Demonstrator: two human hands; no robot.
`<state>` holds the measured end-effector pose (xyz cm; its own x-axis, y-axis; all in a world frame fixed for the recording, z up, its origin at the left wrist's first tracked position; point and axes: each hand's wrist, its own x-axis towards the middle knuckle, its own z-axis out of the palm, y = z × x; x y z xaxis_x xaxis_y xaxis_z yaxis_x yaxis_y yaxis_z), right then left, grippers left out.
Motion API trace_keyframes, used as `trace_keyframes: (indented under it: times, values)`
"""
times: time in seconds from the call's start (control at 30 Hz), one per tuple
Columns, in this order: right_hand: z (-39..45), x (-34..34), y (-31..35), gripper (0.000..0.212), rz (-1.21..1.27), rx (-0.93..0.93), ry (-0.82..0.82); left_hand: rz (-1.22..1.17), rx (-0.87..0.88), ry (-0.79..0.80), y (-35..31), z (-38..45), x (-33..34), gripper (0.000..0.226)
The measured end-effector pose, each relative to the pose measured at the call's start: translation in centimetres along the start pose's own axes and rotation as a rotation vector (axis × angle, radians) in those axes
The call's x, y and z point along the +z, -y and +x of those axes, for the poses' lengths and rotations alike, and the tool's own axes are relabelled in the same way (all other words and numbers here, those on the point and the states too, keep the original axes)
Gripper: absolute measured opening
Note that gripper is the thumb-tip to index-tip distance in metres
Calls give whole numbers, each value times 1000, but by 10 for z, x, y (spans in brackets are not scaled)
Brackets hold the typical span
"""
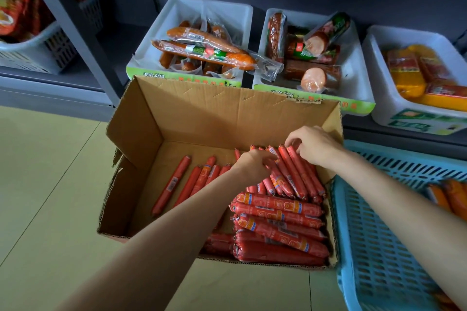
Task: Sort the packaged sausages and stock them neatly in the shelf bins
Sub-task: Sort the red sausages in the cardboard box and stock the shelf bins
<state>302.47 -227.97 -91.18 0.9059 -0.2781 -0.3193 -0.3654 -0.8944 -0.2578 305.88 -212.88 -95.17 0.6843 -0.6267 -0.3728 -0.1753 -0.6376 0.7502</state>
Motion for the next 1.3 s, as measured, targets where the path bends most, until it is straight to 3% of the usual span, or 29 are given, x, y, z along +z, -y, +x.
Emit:
trace_keyframes:
  times: [0.17,0.3,0.47,0.63,0.83,0.97,1.13,1.23,1.3]
  values:
    - [2,-1,9,42,61,-87,5,192,-59,-114,40,-6,-24,37]
    - [-2,16,43,42,67,-248,90,477,-255,-29,96,-19,-49,42]
    - [11,57,85,42,-37,-302,303,423,-286,-71,127,-34,-72,50]
    - [24,90,105,61,-129,-270,461,476,-341,98,142,-46,-77,76]
    - [40,98,111,61,-93,-219,520,602,-345,158,151,-59,-74,69]
    - [40,101,123,63,-62,-224,503,615,-425,165,146,-64,-64,80]
    - [36,108,145,54,118,-256,423,750,-441,-56,154,-63,-76,54]
    - [29,104,156,40,99,-396,284,789,-371,-32,162,-65,-89,69]
    - [20,104,164,27,48,-497,308,799,-315,1,167,-66,-94,66]
